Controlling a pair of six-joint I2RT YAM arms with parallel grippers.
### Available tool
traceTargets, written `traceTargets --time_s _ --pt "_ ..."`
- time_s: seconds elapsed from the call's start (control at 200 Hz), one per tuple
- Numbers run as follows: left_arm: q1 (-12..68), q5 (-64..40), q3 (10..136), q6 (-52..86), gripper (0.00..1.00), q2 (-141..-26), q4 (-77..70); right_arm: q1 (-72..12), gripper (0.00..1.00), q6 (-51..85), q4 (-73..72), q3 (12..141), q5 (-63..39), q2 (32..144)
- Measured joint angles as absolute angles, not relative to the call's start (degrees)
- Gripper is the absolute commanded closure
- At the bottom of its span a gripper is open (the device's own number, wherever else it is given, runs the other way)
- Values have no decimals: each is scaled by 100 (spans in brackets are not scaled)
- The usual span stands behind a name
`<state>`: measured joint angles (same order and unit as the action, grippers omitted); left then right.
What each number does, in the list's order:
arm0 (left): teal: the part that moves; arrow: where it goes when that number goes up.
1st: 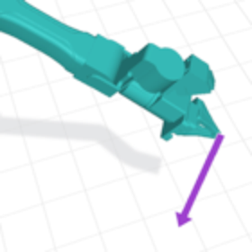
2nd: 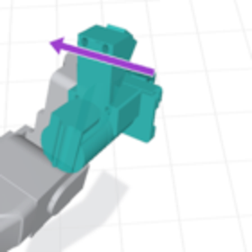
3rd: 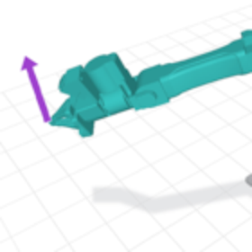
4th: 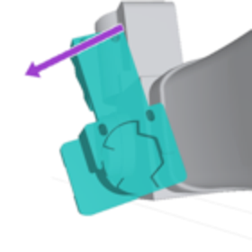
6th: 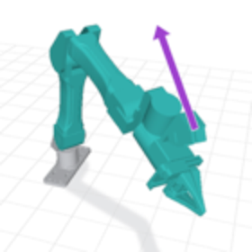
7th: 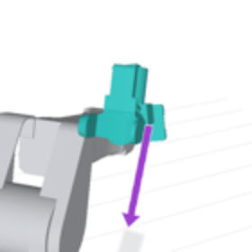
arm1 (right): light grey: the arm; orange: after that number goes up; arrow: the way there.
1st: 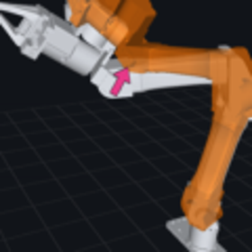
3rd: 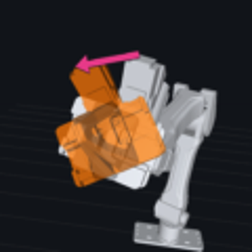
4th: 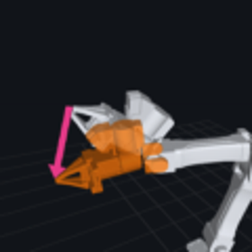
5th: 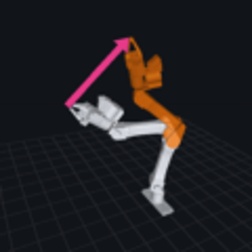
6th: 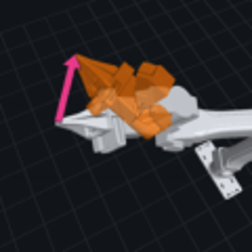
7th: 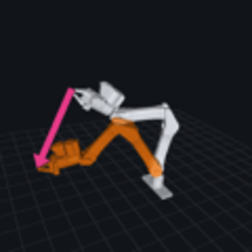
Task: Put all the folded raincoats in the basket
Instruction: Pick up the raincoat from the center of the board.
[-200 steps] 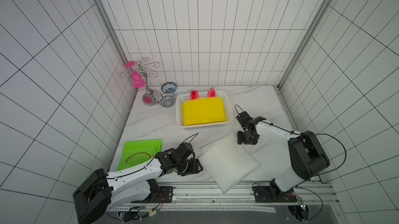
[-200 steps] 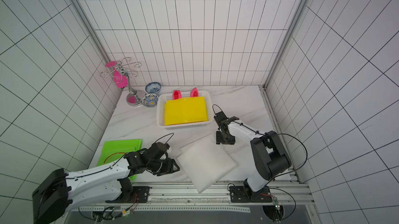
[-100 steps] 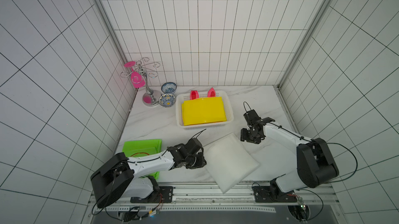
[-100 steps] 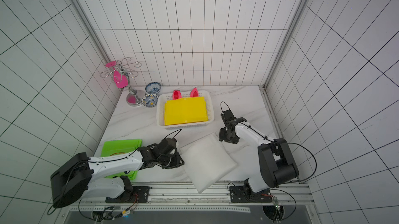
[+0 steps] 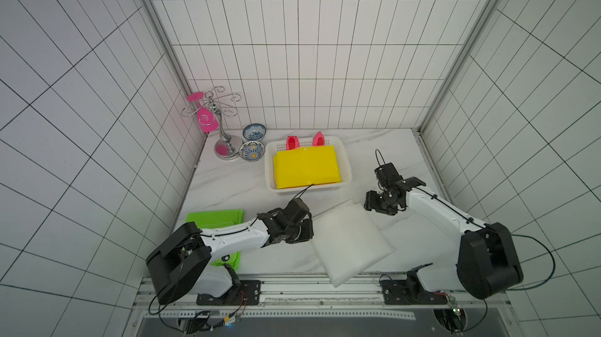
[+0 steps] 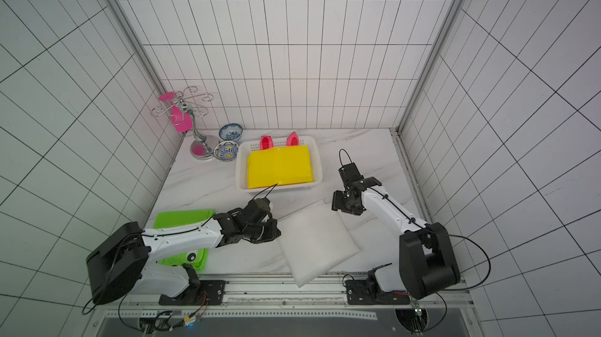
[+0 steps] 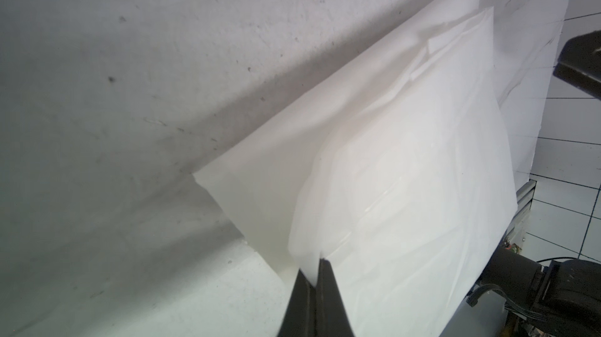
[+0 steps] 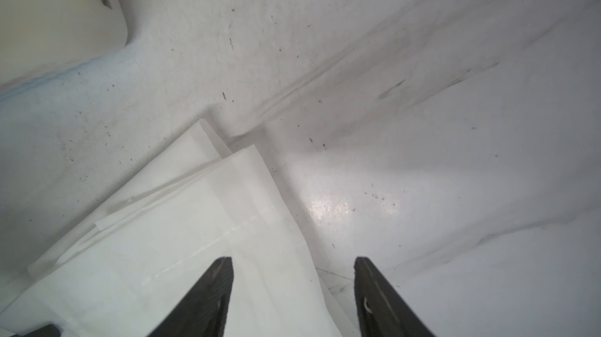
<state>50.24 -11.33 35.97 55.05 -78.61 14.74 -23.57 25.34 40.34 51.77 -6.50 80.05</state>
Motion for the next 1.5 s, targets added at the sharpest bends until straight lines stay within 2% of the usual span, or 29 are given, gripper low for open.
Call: traceTargets --time_s 0.215,0.285,0.345,0.5,0.7,0.934,1.049,1.104,1.179,1.294,1.459,1.499 --pt "4915 -781 3354 5533 100 -7745 1485 -2320 34 2193 4193 5188 -1035 8442" --pt "4908 -727 3336 5505 86 -7743 1485 -2320 34 2104 4219 5188 -1166 8661" --pt "4906 -735 3336 5524 82 -7745 1457 -2320 34 2047 4235 5188 -1260 8792" --pt "4945 -779 3308 5614 63 -7752 1363 -2318 32 1964 4228 5207 -1481 8969" --pt "4969 -781 3177 5747 45 -7428 1417 -2141 27 1822 4167 5229 -1846 9048" --pt "4895 -878 3118 5802 40 -7714 1293 -1804 27 1632 3811 5308 -2733 9437" --pt "4847 -788 3129 5782 40 -7837 1094 -1800 29 1597 3686 5443 -3072 9673" --pt "4816 -757 3129 5739 44 -7894 974 -1800 33 1581 3621 5531 -3262 9806" --pt "4746 -742 3155 5671 53 -8049 775 -1798 40 1529 3492 5638 -3557 10005" --pt "4722 -733 3210 5505 76 -8300 548 -1796 55 1459 3262 5669 -3994 10232" --pt "4709 -738 3157 5319 100 -8392 401 -1778 76 1424 2895 5559 -4488 10418" --pt "4689 -744 3148 5218 100 -8385 388 -1767 81 1424 2788 5498 -4587 10447"
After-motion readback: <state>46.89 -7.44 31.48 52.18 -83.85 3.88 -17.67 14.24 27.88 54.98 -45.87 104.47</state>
